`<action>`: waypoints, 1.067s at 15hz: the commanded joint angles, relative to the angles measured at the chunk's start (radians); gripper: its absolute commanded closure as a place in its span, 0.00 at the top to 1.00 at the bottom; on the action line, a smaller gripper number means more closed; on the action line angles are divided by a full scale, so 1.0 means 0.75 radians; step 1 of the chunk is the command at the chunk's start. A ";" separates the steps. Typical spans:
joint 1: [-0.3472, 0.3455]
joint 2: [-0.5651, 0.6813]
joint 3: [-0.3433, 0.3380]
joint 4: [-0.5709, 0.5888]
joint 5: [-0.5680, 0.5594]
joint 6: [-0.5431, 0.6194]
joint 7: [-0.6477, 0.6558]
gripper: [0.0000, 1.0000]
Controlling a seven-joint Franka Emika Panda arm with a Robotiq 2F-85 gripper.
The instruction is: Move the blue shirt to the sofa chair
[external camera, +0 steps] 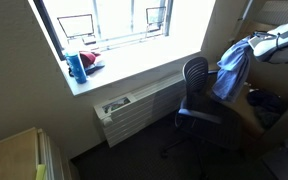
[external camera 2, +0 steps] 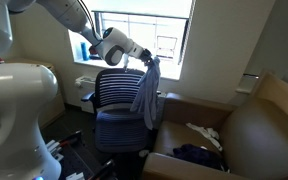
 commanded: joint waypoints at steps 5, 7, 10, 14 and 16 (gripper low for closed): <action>-0.065 0.156 -0.068 0.099 0.088 0.000 0.130 0.02; -0.184 0.118 -0.094 0.127 0.078 -0.033 0.167 0.02; -0.340 0.169 -0.161 0.193 0.101 -0.103 0.255 0.02; -0.632 0.273 -0.202 0.322 0.120 -0.186 0.379 0.06; -0.734 0.434 -0.261 0.387 0.147 -0.234 0.460 0.03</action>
